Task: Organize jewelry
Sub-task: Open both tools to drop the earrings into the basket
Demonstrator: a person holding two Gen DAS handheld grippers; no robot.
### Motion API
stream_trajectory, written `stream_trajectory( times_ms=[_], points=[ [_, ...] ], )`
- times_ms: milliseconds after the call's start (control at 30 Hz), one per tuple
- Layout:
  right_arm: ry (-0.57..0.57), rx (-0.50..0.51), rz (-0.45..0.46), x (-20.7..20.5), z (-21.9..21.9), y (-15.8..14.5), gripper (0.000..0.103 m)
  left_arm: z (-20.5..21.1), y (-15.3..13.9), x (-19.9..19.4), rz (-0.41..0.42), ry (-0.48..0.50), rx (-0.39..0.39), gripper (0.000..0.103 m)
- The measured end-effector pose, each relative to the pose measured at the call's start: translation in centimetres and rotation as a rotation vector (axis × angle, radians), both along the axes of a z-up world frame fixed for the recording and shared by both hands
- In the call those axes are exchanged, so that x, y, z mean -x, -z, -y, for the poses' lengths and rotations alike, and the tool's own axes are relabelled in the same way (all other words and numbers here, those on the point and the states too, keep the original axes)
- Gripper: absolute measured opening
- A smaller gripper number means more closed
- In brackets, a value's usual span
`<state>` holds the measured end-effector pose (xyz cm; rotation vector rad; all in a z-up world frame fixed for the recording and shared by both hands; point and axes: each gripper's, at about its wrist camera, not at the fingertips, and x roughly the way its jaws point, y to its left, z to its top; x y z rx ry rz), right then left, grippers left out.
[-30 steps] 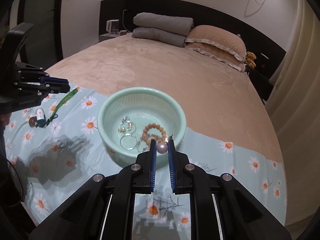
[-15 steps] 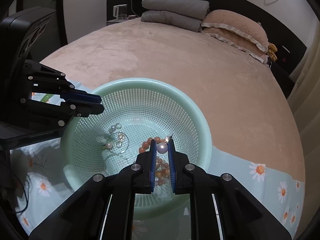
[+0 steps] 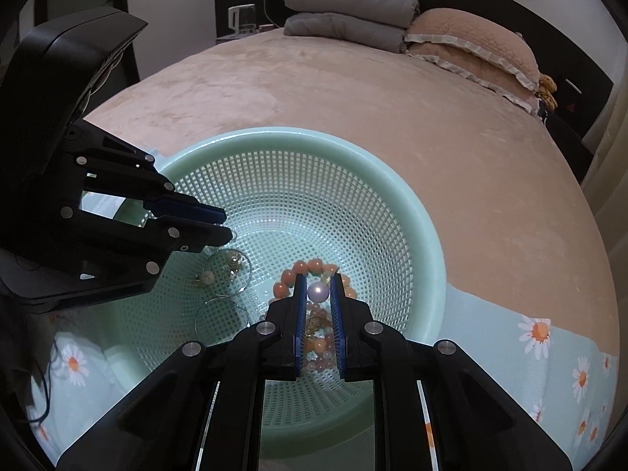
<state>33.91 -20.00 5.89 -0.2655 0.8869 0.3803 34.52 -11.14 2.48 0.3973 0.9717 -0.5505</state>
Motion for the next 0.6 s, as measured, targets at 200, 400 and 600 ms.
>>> stream_trajectory(
  times_ms=[200,400,600],
  points=[
    [0.02,0.016,0.026,1.0,0.6,-0.7,0.041,-0.9,-1.3,0.7,0.038,-0.014,0.008,0.055],
    [0.048,0.033,0.058,2.5,1.0,-2.6,0.065,-1.7,-3.5,1.8,0.076,-0.056,-0.021,0.072],
    [0.085,0.053,0.12,5.1,1.2,-5.8,0.085,-3.2,-6.8,4.5,0.12,-0.111,-0.012,0.085]
  ],
)
